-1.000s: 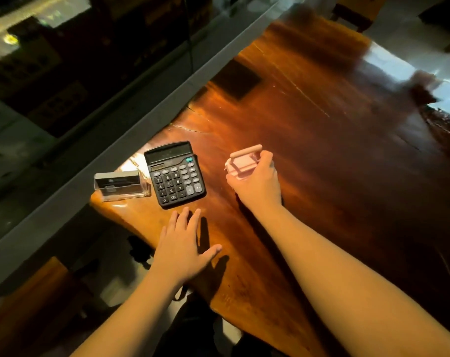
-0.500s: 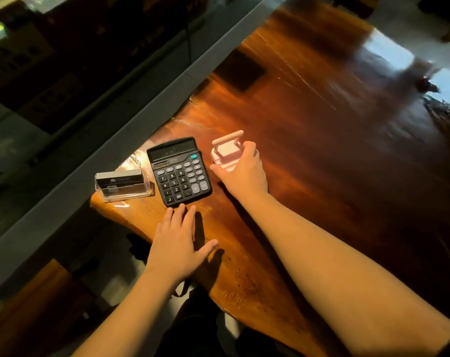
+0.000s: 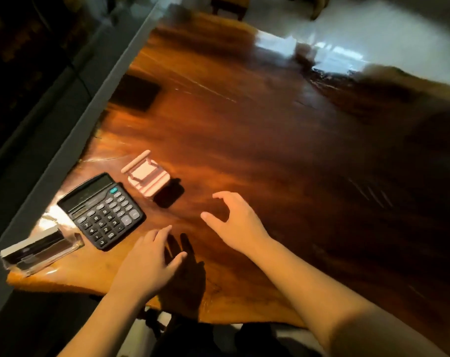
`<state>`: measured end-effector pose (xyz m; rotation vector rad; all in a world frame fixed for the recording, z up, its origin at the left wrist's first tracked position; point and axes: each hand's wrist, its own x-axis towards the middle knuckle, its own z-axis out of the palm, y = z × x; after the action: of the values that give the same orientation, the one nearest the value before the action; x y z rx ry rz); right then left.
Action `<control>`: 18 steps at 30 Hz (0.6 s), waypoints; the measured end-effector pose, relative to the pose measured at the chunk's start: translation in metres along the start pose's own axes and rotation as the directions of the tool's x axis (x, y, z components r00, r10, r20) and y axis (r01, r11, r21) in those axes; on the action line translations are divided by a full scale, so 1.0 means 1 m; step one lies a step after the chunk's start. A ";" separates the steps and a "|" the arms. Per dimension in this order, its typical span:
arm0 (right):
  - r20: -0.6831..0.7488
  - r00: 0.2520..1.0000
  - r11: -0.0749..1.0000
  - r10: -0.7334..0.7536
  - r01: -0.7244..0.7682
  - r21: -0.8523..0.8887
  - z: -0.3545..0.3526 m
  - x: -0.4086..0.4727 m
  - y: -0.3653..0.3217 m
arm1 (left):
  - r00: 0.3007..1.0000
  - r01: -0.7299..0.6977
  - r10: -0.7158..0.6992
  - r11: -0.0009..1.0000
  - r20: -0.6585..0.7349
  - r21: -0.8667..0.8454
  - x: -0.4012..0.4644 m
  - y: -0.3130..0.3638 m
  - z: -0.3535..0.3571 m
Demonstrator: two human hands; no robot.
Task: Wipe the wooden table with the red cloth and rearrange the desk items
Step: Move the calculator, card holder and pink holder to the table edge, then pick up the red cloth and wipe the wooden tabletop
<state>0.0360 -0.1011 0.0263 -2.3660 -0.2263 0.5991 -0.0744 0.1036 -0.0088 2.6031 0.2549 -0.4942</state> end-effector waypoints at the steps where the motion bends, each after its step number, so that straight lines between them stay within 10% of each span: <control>1: -0.020 0.999 1.000 0.027 -0.026 0.014 -0.010 -0.014 0.010 | 1.000 -0.023 0.023 1.000 0.013 0.005 0.004 0.009 0.000; 10: -0.371 0.885 0.958 0.283 -0.237 0.164 -0.086 -0.167 0.108 | 0.934 -0.324 0.320 0.946 0.158 0.003 0.020 0.151 0.005; 18: -0.583 0.670 0.887 0.459 -0.316 0.336 -0.120 -0.330 0.195 | 0.682 -0.681 0.638 0.732 0.358 -0.006 -0.038 0.343 0.061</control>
<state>-0.1967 -0.4209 0.0968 -2.2637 0.6521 -0.0603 -0.0375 -0.2279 0.0988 2.4311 -0.8482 -0.6781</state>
